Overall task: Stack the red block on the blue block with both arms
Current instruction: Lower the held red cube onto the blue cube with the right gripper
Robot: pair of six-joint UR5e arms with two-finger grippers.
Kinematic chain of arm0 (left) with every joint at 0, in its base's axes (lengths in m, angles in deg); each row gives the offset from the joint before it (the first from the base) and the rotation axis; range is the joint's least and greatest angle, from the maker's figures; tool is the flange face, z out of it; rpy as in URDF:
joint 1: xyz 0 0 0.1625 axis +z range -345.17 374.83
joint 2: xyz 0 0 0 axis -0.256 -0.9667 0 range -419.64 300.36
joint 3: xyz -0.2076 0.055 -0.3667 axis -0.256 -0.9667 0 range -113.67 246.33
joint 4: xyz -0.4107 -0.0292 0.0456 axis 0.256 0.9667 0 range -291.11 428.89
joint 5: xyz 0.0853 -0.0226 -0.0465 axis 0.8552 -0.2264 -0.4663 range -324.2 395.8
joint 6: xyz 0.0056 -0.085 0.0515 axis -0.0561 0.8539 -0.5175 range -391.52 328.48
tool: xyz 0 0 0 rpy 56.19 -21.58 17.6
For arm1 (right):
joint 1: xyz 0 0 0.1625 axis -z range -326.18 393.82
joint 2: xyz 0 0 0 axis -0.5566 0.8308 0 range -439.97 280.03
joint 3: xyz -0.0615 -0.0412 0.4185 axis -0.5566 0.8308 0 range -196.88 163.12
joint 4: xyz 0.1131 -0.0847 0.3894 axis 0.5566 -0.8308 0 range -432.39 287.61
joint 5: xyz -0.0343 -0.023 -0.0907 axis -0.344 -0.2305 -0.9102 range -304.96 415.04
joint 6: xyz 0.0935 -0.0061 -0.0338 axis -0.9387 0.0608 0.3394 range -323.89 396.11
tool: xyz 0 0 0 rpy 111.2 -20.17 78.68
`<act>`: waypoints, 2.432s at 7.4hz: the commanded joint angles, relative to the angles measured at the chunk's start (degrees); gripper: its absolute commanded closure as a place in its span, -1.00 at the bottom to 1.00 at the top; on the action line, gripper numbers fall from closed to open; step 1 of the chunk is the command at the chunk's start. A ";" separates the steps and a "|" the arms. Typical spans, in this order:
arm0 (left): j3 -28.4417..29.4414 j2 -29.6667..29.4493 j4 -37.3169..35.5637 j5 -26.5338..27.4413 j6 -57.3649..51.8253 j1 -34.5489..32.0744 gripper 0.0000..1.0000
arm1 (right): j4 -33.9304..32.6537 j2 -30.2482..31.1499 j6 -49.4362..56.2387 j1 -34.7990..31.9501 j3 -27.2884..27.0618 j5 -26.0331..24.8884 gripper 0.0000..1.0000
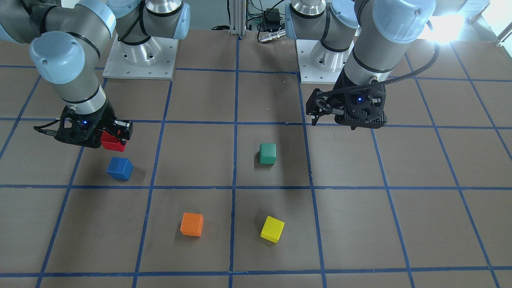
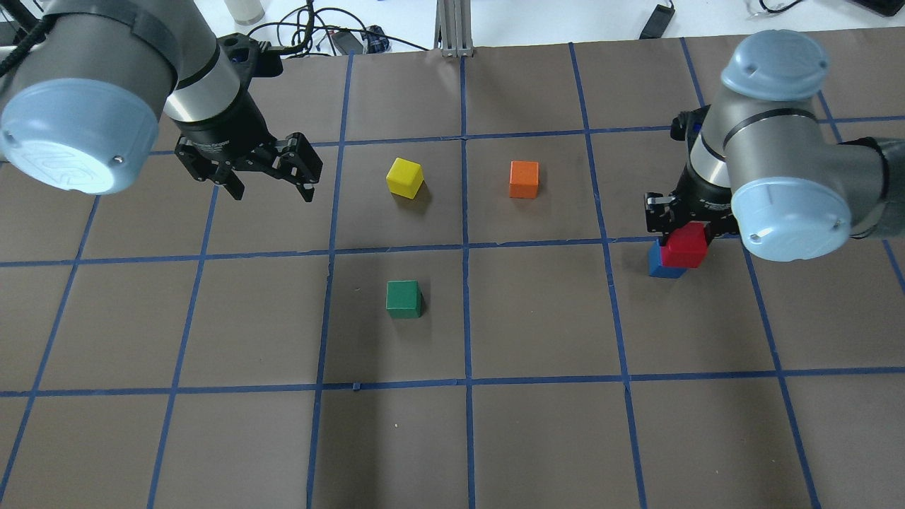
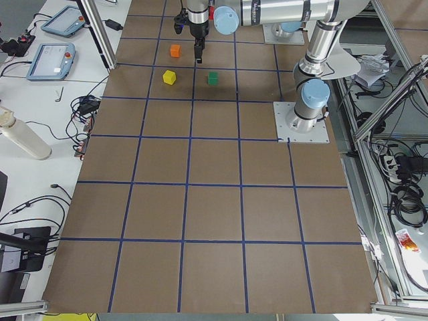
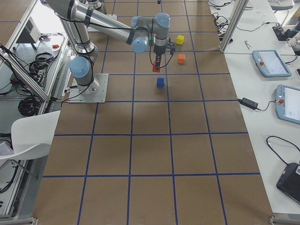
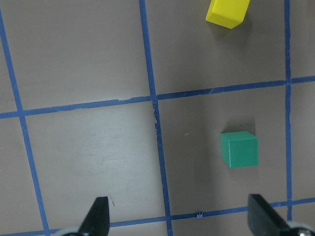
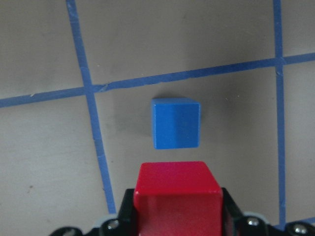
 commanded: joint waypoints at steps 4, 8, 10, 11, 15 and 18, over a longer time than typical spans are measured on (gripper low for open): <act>0.07 -0.41 0.00 0.21 -0.20 -0.03 -1.00 | -11.69 -5.15 3.42 2.40 -1.81 0.68 0.92; 0.07 -0.50 0.00 0.12 -0.20 -0.03 -1.00 | -12.52 -6.67 3.24 2.05 -2.34 2.88 0.90; 0.07 -0.85 -0.09 0.12 -0.11 -0.03 -1.00 | -12.69 -7.19 4.03 1.96 -2.17 2.62 0.89; 0.16 -0.85 -0.09 0.12 -0.11 -0.03 -1.00 | -12.61 -7.37 4.03 1.96 -2.25 2.62 0.89; 0.16 -0.59 0.00 0.12 -0.20 -0.03 -1.00 | -13.05 -7.99 4.30 1.97 -2.25 2.62 -0.47; 0.16 -0.85 -0.09 0.04 -0.11 -0.12 -1.00 | -12.70 -8.08 3.60 1.96 -1.91 1.83 -0.95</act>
